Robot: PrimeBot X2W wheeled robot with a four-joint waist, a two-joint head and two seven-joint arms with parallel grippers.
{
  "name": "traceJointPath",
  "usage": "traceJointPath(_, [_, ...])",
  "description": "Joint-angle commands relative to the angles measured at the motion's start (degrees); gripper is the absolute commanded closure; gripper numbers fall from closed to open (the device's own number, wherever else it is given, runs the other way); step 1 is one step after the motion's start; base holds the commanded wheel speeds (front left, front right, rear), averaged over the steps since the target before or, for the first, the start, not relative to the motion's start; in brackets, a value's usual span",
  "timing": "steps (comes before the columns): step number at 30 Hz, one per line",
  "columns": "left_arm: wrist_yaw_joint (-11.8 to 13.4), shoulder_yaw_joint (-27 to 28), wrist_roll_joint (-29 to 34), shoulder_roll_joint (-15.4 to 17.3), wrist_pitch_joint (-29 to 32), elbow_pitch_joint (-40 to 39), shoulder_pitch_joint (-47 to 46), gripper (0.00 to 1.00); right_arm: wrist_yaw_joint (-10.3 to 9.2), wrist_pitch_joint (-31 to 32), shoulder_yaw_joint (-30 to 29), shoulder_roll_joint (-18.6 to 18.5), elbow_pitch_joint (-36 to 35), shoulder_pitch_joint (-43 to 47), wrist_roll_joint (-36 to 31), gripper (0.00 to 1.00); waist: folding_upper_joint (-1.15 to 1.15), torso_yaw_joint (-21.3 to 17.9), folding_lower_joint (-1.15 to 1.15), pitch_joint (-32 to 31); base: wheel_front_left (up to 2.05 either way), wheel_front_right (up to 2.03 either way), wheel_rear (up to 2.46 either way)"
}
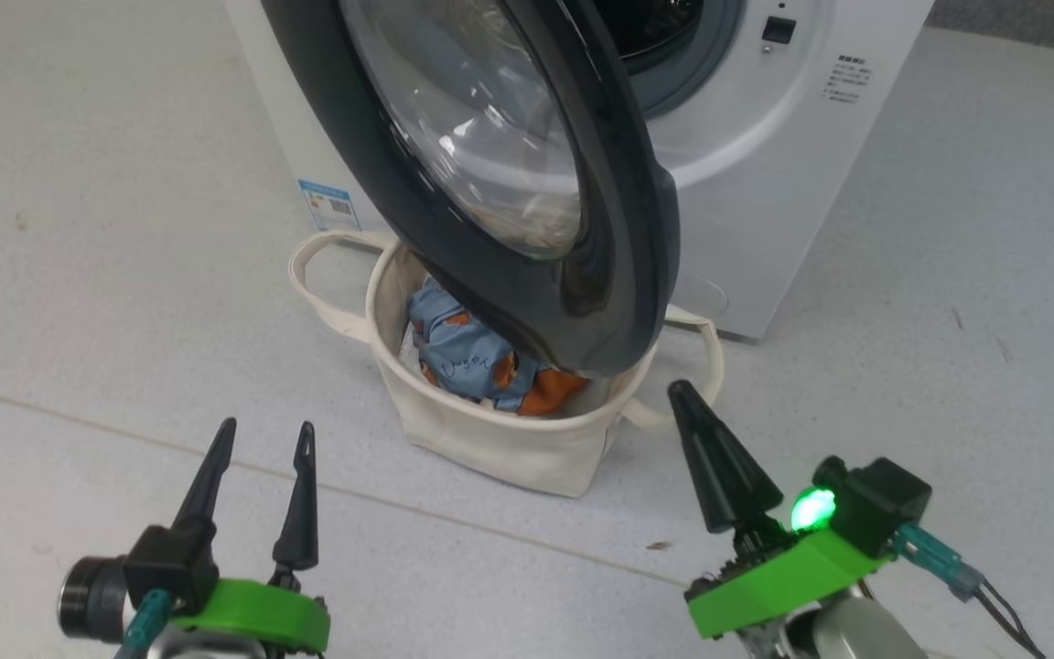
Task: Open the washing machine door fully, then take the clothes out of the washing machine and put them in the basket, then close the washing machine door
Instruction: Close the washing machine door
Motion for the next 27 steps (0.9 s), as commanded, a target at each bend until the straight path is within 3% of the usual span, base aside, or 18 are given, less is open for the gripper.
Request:
traceJointPath(1, [-0.29, 2.33, 0.51, 0.27, -0.68, -1.92, -2.30, 0.00, 0.01, -0.70, 1.73, 0.48, -2.27, -2.48, -0.35, 1.00, 0.00, 0.18, 0.00, 0.46, 0.00, 0.00, 0.00])
traceJointPath(11, [-0.86, 1.81, 1.69, -0.78, -0.68, -1.38, -4.58, 0.00, 0.01, -0.70, 5.79, 0.48, -0.55, -8.52, -2.19, 1.00, 0.00, 1.39, 0.00, 4.73, 0.00, 0.00, 0.00])
traceJointPath(27, [-0.52, -0.23, 2.93, -2.05, -0.68, -1.00, -7.50, 0.00, 0.01, -0.70, -0.60, 0.48, 1.38, -14.43, -1.71, 1.00, 0.00, 3.26, 0.00, 9.85, 0.00, 0.00, 0.00])
